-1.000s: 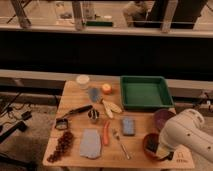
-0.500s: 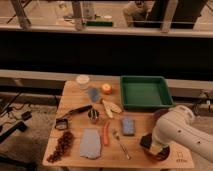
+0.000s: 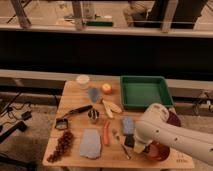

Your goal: Wipe red bowl with eraser

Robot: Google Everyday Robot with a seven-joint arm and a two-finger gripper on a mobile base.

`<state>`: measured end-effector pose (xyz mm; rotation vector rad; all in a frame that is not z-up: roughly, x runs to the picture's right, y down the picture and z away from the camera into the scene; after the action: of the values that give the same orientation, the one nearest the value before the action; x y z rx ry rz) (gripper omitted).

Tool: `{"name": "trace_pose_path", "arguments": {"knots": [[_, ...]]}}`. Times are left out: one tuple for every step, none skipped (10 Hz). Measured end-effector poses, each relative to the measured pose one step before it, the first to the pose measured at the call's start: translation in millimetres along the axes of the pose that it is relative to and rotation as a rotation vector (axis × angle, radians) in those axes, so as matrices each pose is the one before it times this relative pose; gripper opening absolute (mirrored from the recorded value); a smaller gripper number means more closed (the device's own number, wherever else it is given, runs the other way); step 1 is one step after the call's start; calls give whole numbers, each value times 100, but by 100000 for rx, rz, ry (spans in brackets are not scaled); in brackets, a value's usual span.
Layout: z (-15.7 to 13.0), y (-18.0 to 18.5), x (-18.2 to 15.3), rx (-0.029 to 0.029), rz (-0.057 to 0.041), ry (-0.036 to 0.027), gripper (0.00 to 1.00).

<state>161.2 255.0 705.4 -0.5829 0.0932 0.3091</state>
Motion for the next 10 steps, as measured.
{"name": "trace_pose_path", "arguments": {"knots": [[-57,495,-30,-148,-1094,377,10],[-105,725,529,-310,-954,712,10],[-166,655,871,-135,-668,298,10],[-204,656,1132,-149,-235,280,10],[-172,323,853,61,545,329,10],[-94,61,897,-435,836,75,10],[31,-419,1262,241,1746,227,10],[107,-547,881,-132,1706,255,10],[166,-624,260,-276,1437,-241,10],[216,-1400,101,-4,1613,639,10]]}}
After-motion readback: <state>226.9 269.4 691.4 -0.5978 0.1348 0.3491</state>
